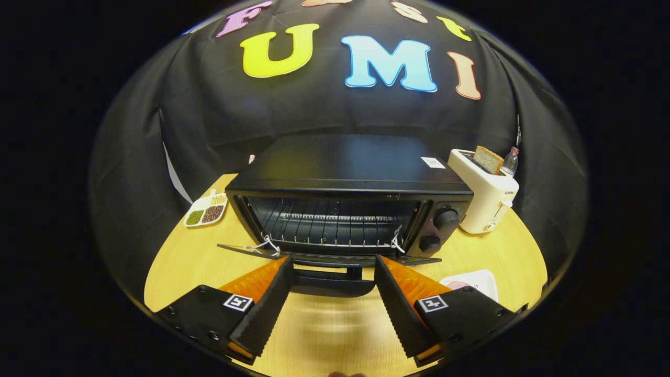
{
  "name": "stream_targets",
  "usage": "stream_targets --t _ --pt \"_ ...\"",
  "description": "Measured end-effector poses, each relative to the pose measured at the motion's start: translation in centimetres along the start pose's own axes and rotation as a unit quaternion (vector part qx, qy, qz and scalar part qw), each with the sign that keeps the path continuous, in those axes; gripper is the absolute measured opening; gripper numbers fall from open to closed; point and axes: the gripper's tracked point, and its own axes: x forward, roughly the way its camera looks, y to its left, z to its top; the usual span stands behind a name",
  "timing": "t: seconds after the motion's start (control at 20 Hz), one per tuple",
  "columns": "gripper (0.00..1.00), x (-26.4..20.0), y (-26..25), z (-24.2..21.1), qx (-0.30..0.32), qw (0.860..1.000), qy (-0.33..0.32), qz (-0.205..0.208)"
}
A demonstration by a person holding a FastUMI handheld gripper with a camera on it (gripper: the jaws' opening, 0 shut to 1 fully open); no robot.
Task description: Open the toaster oven, put the food inside, and close the toaster oven door.
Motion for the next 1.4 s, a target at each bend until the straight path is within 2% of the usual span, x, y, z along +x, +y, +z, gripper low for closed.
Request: stream_targets --t 0.2,0.35,0.5,0.65,0.8,1.05,1.2,1.4 --pt "0.98 -0.3 0.2 -4.0 -0.016 0.999 0.035 -0.004" --pt "0.99 0.8 0.0 -8.6 0.01 0.993 0.116 0.013" --pt "0.99 -0.2 -2.1 -9.1 0.009 0.992 0.124 0.011" --pt "0.99 -1.9 -7.7 -9.3 -0.007 0.992 0.129 -0.01" --pt "0.98 -3.0 -15.8 -7.8 -0.007 0.991 0.121 -0.058" --pt "0.99 -4.4 -26.9 -8.1 0.048 0.979 0.172 -0.103" --pt "0.99 -3.8 -30.7 -8.9 0.063 0.972 0.2 -0.11" --pt "0.99 -2.0 -32.7 -10.4 0.075 0.961 0.252 -0.084"
